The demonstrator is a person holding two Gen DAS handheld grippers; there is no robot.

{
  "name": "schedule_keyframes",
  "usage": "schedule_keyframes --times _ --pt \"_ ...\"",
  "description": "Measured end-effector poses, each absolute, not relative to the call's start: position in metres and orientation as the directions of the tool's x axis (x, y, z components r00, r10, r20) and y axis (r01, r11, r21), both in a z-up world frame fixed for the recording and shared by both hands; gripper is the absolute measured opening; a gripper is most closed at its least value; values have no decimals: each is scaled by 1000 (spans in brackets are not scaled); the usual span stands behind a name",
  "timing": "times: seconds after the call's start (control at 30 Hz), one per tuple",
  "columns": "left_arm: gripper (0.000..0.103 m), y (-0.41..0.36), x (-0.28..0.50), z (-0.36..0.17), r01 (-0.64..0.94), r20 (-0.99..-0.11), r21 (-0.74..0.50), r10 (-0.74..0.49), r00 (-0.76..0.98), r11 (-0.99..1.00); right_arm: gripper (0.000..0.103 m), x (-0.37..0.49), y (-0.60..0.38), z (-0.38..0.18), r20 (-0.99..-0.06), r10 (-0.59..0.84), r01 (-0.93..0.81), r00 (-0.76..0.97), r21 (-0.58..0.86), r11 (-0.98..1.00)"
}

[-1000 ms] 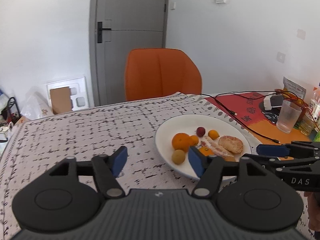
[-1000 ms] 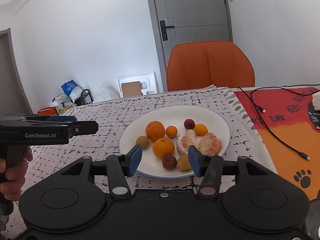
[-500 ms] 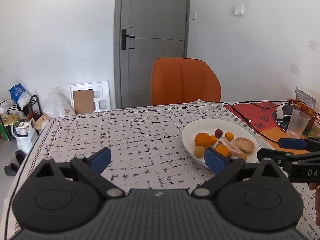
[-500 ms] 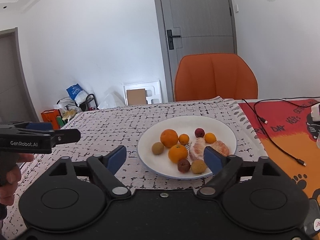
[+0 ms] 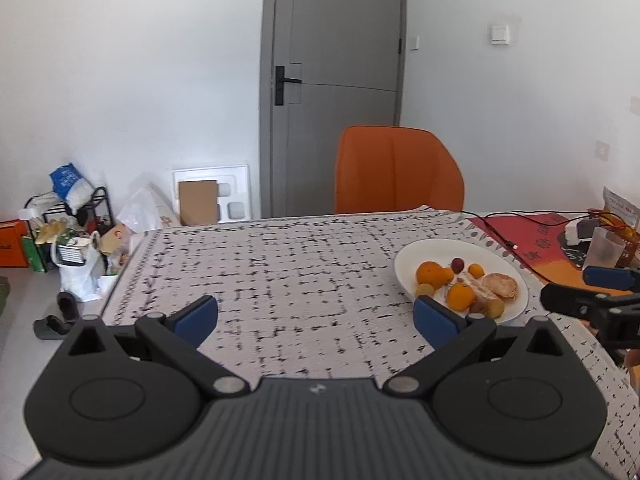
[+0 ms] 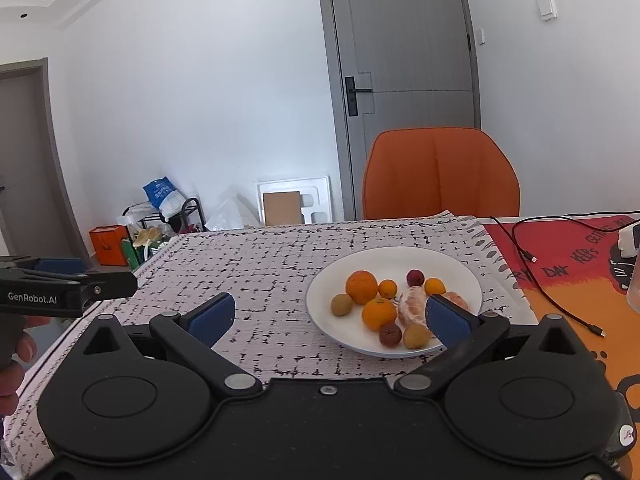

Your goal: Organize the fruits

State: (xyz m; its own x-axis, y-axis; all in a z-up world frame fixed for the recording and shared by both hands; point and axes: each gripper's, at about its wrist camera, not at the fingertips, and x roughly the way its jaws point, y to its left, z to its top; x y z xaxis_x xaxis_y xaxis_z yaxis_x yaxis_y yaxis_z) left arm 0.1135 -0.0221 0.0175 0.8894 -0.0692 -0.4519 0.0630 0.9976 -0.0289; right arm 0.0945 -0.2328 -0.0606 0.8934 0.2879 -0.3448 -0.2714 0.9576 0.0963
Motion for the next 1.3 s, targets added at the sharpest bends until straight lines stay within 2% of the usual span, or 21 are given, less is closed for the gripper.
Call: schedule_keyframes --times 0.57,1.3 --pt "103 2 60 23 -20 -453 -14 12 892 1000 103 59 -226 -51 -338 307 -288 890 107 952" --pt "103 1 30 2 -46 -479 -7 37 877 999 103 34 -214 -70 -401 313 -284 861 132 950"
